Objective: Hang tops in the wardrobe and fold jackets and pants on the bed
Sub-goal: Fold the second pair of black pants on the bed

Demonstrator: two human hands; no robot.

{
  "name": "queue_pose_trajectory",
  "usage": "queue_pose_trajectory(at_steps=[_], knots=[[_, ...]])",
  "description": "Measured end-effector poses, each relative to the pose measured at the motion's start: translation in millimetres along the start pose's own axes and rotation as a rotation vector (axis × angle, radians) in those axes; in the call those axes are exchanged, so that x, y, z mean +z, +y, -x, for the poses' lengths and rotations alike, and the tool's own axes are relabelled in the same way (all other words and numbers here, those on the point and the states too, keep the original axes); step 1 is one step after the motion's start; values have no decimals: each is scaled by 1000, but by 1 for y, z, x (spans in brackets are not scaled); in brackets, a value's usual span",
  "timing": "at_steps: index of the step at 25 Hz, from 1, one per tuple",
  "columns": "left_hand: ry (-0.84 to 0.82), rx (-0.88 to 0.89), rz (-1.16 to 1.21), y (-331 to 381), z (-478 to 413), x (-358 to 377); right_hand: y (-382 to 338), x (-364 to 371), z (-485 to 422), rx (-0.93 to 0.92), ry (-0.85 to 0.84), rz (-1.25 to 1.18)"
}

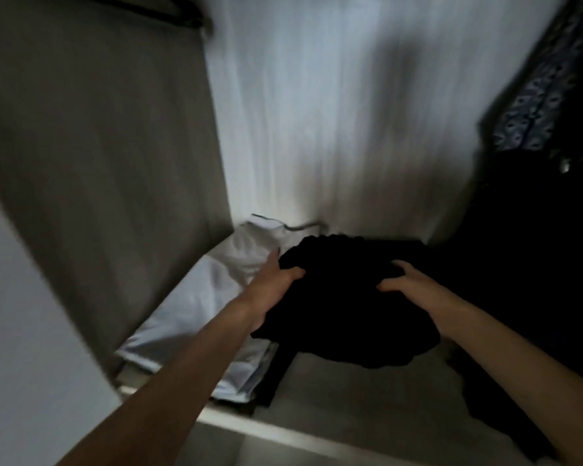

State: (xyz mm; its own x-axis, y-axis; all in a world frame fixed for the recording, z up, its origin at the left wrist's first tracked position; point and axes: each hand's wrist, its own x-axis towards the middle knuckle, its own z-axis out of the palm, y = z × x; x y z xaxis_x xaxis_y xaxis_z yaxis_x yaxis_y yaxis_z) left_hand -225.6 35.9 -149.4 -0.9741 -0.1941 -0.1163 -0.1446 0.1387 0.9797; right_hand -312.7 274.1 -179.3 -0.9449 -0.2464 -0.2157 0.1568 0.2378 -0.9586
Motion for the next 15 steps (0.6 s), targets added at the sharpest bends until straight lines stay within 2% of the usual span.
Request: queue_pose_trajectory(at_steps=[3, 6, 8, 11, 15], knots=[[-124, 111, -1, 18, -92, 40, -17, -50, -58, -41, 116, 14], [-121, 205, 22, 25, -183, 68, -38, -92, -116, -112, 271, -19], [-99, 171, -29, -2, -236, 94, -18, -107, -157, -73, 295, -48], [-128, 48, -189, -79, -279, 127, 63, -101, -205, 59, 316, -11], [-86, 71, -96, -93, -309, 134, 79, -108, -225, 34, 370, -115]])
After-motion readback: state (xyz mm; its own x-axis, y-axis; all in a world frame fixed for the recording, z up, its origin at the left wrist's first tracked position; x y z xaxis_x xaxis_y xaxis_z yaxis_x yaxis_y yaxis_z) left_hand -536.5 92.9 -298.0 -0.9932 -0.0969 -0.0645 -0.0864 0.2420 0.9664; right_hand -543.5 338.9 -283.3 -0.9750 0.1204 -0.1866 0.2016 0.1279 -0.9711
